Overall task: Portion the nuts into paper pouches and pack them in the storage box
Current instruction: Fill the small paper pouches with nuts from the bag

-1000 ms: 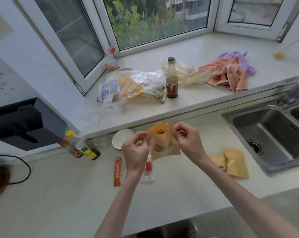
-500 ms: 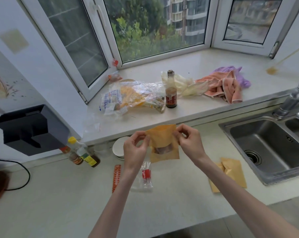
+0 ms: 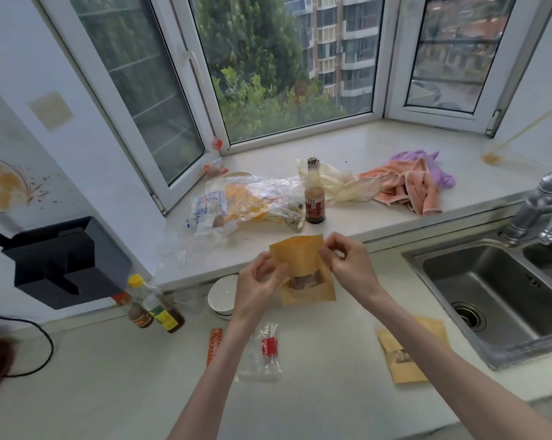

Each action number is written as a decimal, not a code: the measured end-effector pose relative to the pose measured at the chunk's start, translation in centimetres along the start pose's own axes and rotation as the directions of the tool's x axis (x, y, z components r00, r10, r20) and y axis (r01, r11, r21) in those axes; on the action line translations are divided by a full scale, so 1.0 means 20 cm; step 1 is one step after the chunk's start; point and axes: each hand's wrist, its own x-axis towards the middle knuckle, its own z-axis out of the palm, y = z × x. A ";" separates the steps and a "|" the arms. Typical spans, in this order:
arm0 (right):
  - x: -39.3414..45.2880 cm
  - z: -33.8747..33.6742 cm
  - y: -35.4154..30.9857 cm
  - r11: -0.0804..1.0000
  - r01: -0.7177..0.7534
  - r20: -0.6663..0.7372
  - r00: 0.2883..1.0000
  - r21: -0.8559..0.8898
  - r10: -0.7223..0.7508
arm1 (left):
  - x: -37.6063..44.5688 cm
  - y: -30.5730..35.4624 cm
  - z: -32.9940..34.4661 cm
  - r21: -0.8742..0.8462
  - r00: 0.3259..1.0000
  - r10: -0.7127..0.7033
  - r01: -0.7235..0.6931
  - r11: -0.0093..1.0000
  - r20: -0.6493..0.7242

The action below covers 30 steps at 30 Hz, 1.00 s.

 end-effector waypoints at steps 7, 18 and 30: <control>0.02 -0.03 -0.07 0.998 0.038 0.033 0.999 -0.044 -0.037 | 0.07 0.14 0.07 -0.108 0.998 0.024 -0.029 0.994 -0.050; 0.04 -0.07 -0.20 0.932 0.180 0.045 0.984 -0.313 -0.175 | 0.08 0.18 0.12 0.134 0.990 0.134 -0.127 0.983 -0.046; 0.05 -0.12 -0.26 0.789 0.318 0.295 0.938 -0.526 -0.182 | 0.13 0.29 0.11 0.611 0.911 0.305 -0.412 0.676 0.277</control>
